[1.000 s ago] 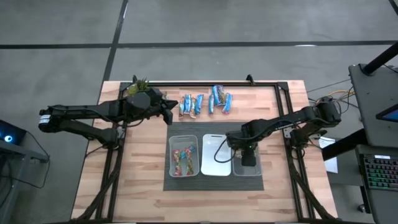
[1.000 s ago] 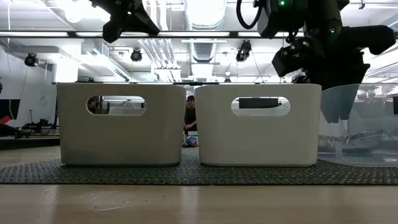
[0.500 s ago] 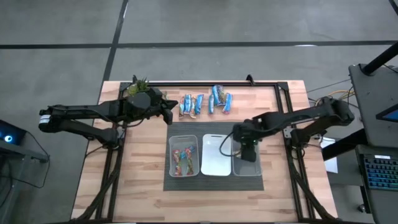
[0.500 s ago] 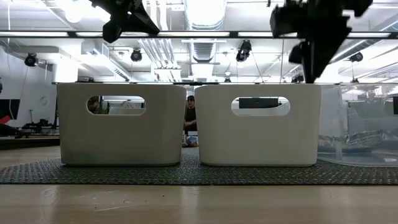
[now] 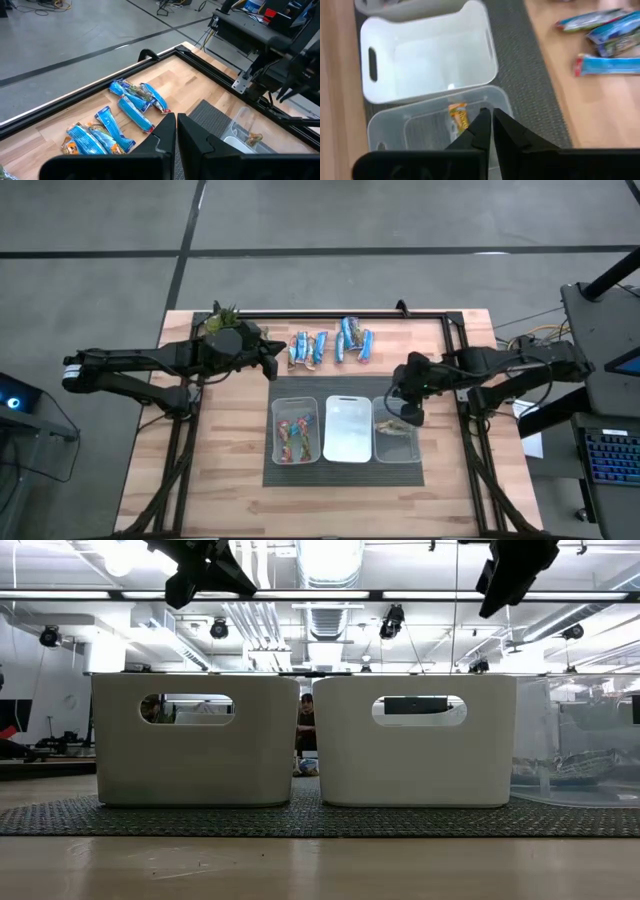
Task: Pick and place Granola Bars by type
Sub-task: Put the red granola bar into the gray bin
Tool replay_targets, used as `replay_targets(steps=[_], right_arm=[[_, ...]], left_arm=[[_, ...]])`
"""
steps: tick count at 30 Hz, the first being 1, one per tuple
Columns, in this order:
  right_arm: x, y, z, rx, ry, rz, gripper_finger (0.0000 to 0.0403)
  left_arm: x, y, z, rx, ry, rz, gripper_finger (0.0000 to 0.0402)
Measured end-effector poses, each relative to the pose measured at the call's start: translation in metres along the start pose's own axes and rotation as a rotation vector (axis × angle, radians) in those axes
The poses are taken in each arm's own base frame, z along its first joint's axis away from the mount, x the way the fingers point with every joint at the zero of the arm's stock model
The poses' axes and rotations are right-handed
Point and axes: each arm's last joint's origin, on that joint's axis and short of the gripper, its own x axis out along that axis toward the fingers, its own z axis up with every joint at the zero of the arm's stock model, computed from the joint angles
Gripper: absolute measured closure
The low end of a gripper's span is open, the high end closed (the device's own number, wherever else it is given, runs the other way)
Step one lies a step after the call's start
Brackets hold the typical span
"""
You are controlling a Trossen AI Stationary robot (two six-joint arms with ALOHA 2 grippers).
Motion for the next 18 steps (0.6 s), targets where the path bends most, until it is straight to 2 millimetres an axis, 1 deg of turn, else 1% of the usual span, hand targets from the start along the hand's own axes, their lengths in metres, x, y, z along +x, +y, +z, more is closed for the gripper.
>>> replay_targets(steps=[7, 14, 18], right_arm=[[-0.006, -0.008, 0.003, 0.051, -0.06, -0.025, 0.0392], [-0.006, -0.016, 0.008, 0.096, -0.089, -0.041, 0.0392], [-0.006, -0.02, 0.014, 0.165, -0.14, -0.037, 0.0392]], left_arm=[[0.0, 0.0, 0.0, 0.025, 0.0, 0.0, 0.0401], [0.0, 0.0, 0.0, 0.026, 0.0, 0.0, 0.0401], [0.0, 0.0, 0.0, 0.025, -0.001, 0.0, 0.0401]])
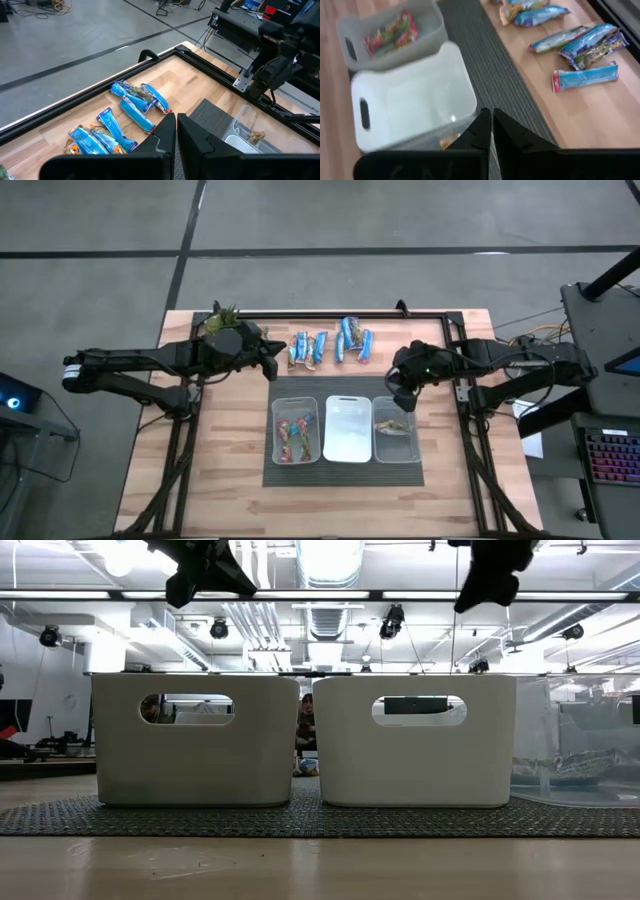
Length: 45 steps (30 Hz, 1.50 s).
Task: Pick and place Granola Bars by type
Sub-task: Put the red granola bar into the gray bin
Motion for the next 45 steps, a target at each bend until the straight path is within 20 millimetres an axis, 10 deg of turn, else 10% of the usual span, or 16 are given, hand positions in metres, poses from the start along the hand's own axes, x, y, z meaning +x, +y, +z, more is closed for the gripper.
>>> replay_targets(steps=[8, 20, 45], right_arm=[[-0.005, -0.024, 0.019, 0.253, -0.05, -0.031, 0.038], [0.001, -0.074, 0.036, 0.55, -0.085, -0.143, 0.0245], [0.135, -0.134, 0.083, 0.729, 0.202, -0.277, 0.02]], left_arm=[[0.0, 0.0, 0.0, 0.0, 0.0, 0.0, 0.0401], [-0.001, 0.0, 0.001, 0.021, -0.006, -0.003, 0.0401], [-0.048, 0.012, 0.013, 0.152, -0.032, -0.177, 0.0401]])
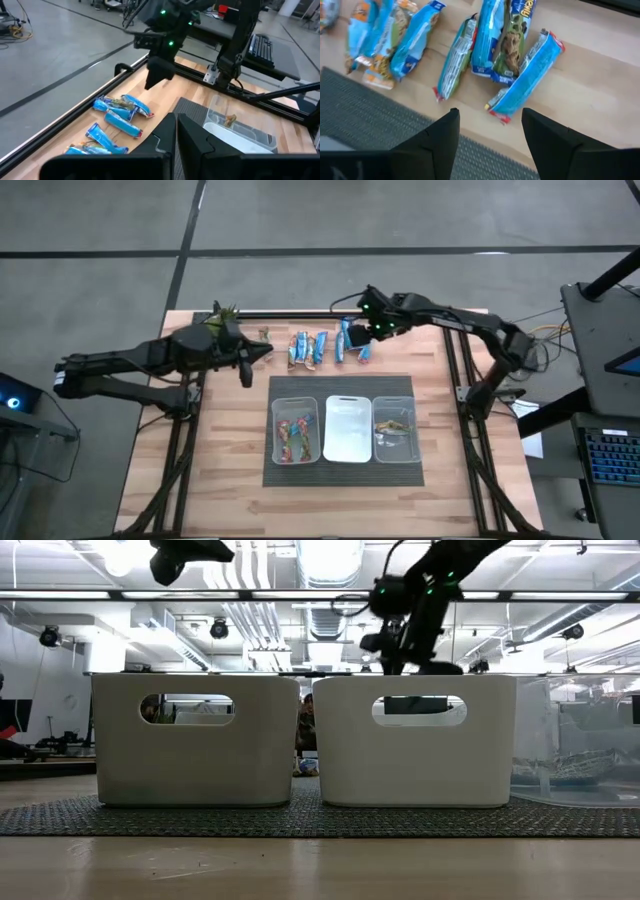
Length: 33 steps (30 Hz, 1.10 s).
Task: Pick and place Granola Bars by type
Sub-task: Put the red granola bar into the gray bin
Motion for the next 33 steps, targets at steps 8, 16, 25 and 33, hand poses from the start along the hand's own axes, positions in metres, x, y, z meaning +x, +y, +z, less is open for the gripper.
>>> replay_targets(steps=[8, 16, 25, 33], right_arm=[[0.033, -0.005, 0.009, 0.04, 0.065, -0.064, 0.0226], [0.051, -0.016, 0.015, 0.097, 0.093, -0.099, 0.0236], [0.061, -0.026, 0.018, 0.138, 0.113, -0.125, 0.0203], [0.077, -0.027, 0.014, 0.164, 0.185, -0.123, 0.0171]], left_arm=[[-0.006, 0.001, 0.001, -0.003, -0.01, -0.003, 0.0401], [-0.007, 0.002, 0.001, 0.002, -0.007, -0.002, 0.0401], [-0.007, 0.002, 0.001, -0.004, -0.008, -0.002, 0.0401], [-0.007, 0.002, 0.001, -0.007, -0.008, -0.002, 0.0401]])
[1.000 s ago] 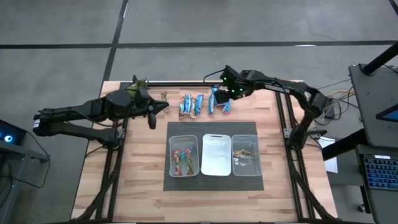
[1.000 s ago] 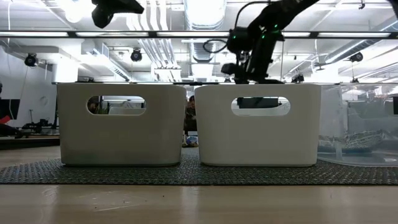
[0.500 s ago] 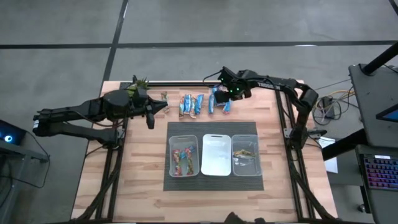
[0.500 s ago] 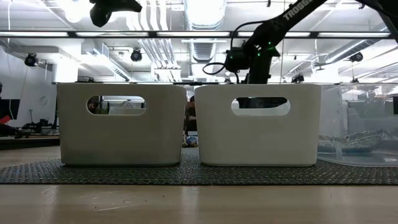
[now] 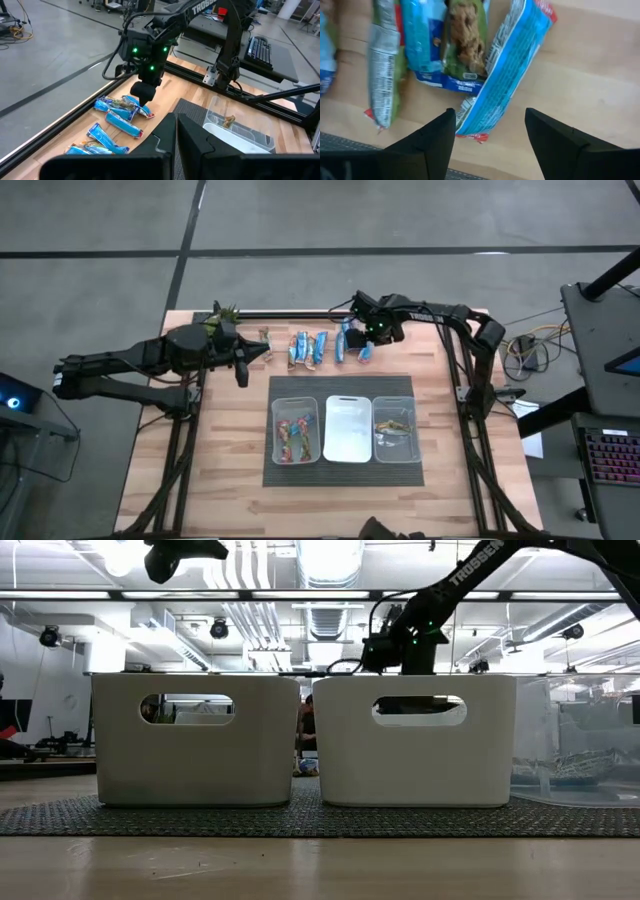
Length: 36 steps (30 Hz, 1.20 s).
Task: Pick and place Granola Bars by type
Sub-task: Put the red granola bar into the gray bin
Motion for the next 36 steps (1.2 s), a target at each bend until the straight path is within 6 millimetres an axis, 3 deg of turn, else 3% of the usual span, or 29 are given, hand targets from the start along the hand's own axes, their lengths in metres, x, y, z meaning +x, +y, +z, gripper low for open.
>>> replay_targets(steps=[17, 26, 36], right_arm=[[0.028, 0.002, -0.001, 0.012, 0.059, -0.031, 0.0179], [0.03, 0.003, 0.001, 0.022, 0.049, -0.018, 0.0187], [0.029, 0.003, 0.0, 0.021, 0.052, -0.021, 0.0273]], left_arm=[[0.0, 0.0, -0.001, -0.014, 0.005, 0.009, 0.0401], [0.0, 0.0, -0.001, -0.013, 0.005, 0.009, 0.0401], [0.0, 0.0, -0.001, -0.013, 0.005, 0.009, 0.0401]])
